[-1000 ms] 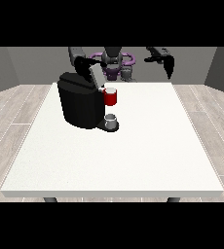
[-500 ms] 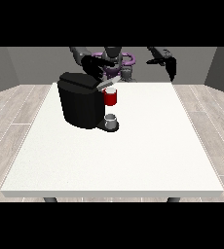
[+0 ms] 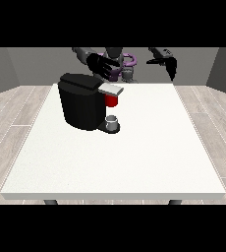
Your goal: Insert the coffee pod into the coffee machine and close the lid
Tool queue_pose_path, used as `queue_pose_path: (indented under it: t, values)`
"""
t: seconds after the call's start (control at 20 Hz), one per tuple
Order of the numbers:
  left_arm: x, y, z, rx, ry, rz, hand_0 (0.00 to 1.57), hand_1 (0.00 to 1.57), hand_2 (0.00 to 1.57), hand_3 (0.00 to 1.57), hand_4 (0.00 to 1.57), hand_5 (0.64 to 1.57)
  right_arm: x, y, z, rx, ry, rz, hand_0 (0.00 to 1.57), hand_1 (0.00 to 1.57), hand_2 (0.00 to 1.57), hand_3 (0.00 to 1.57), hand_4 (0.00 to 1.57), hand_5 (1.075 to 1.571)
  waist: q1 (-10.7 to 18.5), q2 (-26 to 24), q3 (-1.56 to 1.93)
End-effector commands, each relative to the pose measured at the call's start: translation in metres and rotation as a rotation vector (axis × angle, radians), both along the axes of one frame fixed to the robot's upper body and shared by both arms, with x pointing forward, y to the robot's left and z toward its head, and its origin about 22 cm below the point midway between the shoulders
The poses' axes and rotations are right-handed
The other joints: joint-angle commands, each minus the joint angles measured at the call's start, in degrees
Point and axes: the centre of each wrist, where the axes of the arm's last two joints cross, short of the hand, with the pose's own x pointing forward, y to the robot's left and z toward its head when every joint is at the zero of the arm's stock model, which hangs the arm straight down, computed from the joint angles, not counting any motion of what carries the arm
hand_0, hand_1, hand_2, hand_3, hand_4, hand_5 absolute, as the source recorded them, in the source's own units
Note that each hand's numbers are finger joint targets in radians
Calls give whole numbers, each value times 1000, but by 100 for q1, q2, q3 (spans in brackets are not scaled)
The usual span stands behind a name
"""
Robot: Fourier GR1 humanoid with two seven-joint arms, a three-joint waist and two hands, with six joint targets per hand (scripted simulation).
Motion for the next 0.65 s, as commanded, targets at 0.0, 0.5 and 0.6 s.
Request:
queue_pose_path:
  t: [0.0, 0.5, 0.6]
  values:
    - [-2, -16, -5, 2, -9, -19, 0, 0, 0, 0, 196, 1571, -2, 25, 8, 43, -14, 42, 0, 0, 0, 0, 126, 1571, -8, -162, 0]
    - [-13, -7, -32, -49, 75, 46, 0, 0, 0, 0, 192, 1571, -67, 37, -70, 245, 103, 147, 0, 0, 0, 0, 279, 1571, -673, -983, 1]
    - [-40, 5, -61, -39, 89, 90, 0, 0, 0, 0, 192, 1571, -83, 25, -90, 281, 135, 91, 0, 0, 0, 0, 157, 1571, -801, -1045, -1]
